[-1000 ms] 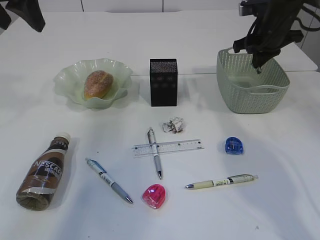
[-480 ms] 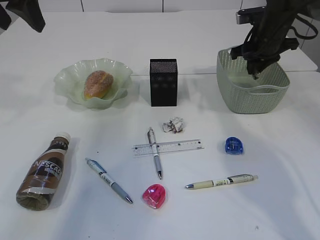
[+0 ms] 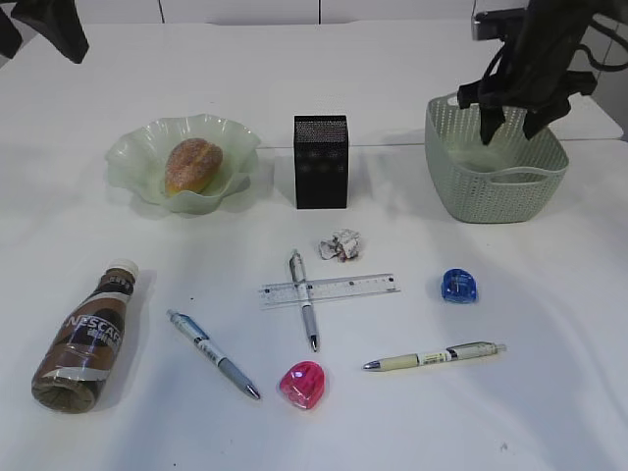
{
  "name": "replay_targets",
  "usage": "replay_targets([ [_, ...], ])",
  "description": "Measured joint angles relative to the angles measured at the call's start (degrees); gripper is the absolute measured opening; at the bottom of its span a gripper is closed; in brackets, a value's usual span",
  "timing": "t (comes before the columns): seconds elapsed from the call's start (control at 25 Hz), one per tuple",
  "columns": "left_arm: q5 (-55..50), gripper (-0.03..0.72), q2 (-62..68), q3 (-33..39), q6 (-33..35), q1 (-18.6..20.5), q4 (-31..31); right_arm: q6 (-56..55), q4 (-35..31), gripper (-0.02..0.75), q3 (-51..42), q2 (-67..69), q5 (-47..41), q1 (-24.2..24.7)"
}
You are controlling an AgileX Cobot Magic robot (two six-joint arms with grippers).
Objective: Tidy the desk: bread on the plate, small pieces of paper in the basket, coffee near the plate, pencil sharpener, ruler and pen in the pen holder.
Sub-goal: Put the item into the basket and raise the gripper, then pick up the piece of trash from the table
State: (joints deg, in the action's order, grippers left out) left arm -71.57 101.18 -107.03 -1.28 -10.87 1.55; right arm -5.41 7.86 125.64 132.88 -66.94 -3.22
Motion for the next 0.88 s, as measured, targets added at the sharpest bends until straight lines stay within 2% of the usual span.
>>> replay_targets([
  [0.16,0.0,0.527,0.0,0.0,0.0,0.0,0.0,0.3,-2.6,0.479,0.6,-2.6,-2.9,0.1],
  [0.24,0.0,0.527,0.0,0.0,0.0,0.0,0.0,1.0,-6.5,0.479,0.7,-5.8,-3.6,0.1],
  [0.56,0.0,0.527,-0.7,0.0,0.0,0.0,0.0,1.5,-10.1,0.48,-1.2,-11.6,-4.1,-1.0],
  [0.64,0.0,0.527,-1.0,0.0,0.0,0.0,0.0,2.0,-11.7,0.479,-4.3,-14.1,-4.5,-3.9],
  [0.88,0.0,0.527,-1.5,0.0,0.0,0.0,0.0,2.3,-12.1,0.48,-5.0,-14.1,-4.6,-9.7],
])
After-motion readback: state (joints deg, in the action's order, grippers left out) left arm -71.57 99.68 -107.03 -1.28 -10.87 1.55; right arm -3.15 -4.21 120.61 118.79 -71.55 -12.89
